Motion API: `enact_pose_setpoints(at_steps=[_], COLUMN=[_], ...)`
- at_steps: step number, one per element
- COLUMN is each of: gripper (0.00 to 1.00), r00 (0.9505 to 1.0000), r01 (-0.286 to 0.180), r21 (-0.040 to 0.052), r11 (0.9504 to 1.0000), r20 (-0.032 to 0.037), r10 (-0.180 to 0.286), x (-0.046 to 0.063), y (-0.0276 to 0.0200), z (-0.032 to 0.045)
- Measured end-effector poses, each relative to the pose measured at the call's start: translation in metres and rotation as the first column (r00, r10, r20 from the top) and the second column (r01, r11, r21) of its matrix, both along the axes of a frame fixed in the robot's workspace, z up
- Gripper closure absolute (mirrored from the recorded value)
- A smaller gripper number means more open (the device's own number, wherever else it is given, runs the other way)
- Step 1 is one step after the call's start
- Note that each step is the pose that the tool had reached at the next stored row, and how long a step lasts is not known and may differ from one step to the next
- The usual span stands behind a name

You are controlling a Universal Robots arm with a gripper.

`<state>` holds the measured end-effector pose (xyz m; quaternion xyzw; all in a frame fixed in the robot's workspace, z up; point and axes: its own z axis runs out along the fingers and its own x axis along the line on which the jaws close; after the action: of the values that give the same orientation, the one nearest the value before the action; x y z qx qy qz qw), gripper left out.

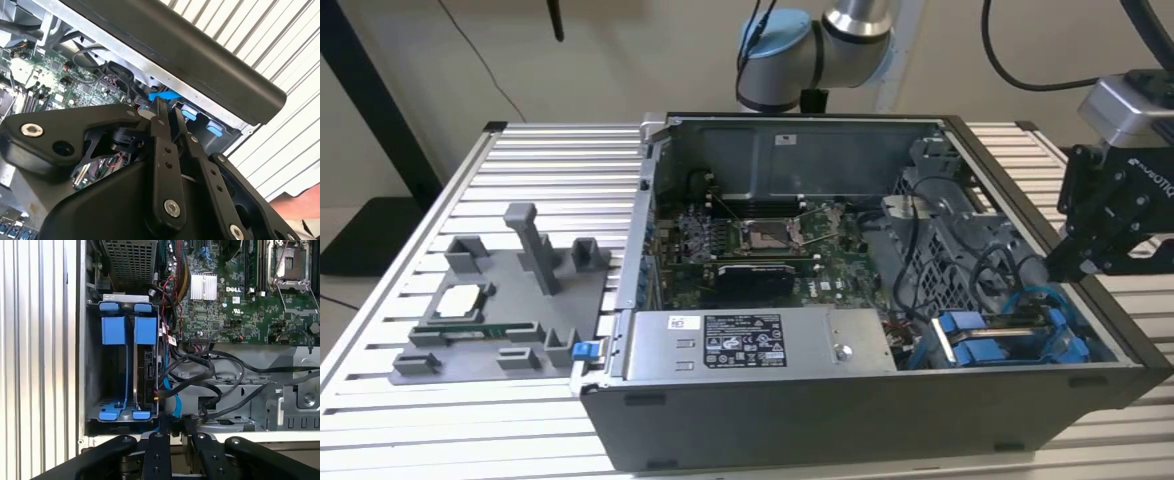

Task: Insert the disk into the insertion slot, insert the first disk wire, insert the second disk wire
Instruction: 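Insert the second disk wire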

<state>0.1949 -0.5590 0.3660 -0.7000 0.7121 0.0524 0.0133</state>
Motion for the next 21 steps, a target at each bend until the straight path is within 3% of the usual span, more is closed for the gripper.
enact_pose_setpoints(at_steps=[8,9,14,21], gripper=[0.00,1.00,1.00,1.00], r00=[1.0000,1.0000,1.0000,1.0000], r01=[0.000,0.000,0.000,0.001], r21=[0.0002,0.0003,0.0001,0.0003], r11=[1.0000,1.0000,1.0000,1.0000], r20=[-0.0003,-0.0004,-0.0004,-0.0004], r10=[0.000,0.000,0.000,-0.001], x=[0.000,0.000,0.000,-0.009], y=[-0.0001,0.0000,-0.0001,0.0000], z=[-0.0002,-0.0002,0.0004,0.0104])
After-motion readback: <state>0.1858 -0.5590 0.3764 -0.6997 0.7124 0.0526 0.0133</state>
